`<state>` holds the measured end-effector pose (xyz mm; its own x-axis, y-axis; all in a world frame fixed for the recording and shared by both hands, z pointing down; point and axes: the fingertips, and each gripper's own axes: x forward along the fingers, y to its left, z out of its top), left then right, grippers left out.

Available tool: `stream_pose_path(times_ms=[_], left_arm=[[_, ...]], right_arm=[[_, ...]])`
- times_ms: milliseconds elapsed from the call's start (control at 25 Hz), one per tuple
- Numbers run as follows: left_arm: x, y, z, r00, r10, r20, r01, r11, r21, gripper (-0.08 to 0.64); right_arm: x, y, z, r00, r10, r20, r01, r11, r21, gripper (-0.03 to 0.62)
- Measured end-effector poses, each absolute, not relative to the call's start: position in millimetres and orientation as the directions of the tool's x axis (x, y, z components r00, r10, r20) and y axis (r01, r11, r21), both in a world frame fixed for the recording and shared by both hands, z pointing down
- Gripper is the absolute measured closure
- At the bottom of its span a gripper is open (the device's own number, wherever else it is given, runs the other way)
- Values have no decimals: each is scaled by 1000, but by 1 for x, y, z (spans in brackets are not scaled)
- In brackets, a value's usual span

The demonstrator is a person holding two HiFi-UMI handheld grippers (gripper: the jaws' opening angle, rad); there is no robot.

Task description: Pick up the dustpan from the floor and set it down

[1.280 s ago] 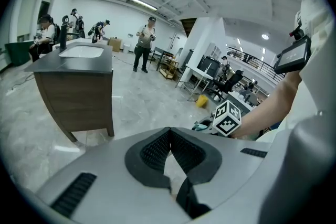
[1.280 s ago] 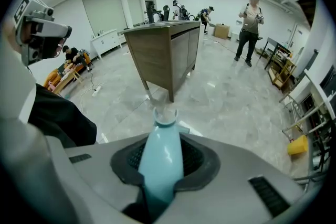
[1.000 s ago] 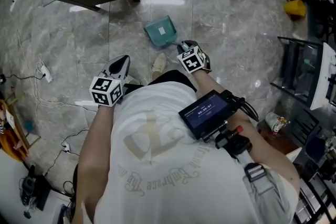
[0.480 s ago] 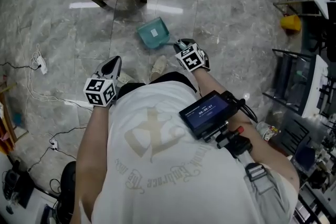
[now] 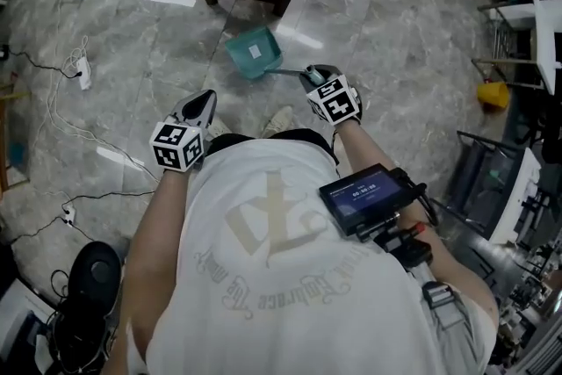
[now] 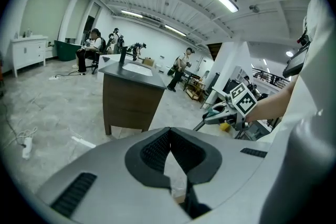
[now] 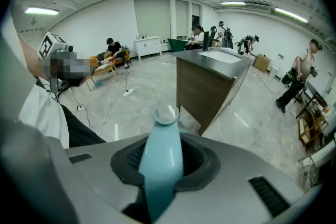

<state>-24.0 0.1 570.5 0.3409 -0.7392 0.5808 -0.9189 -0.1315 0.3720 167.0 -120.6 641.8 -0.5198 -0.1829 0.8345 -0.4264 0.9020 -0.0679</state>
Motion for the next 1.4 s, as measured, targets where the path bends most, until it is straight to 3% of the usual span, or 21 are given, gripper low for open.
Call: stream_pose_path(times_ms=[560,960,1400], left_arm=[[-106,35,565,226,-818,530,-925,-10,379,549],[-150,55,565,198,-827,527,-934,4,357,549],[-170,57,563,262,-834,485,-916,-57,397,549]], right_arm=[[35,-117,574,-622,-98,777,-234,970,-65,497],[-26,-103,557,-652,-74,755,-177,982,-57,497],[-59,-88,557,-636,-65,769,-171,984,-57,497]])
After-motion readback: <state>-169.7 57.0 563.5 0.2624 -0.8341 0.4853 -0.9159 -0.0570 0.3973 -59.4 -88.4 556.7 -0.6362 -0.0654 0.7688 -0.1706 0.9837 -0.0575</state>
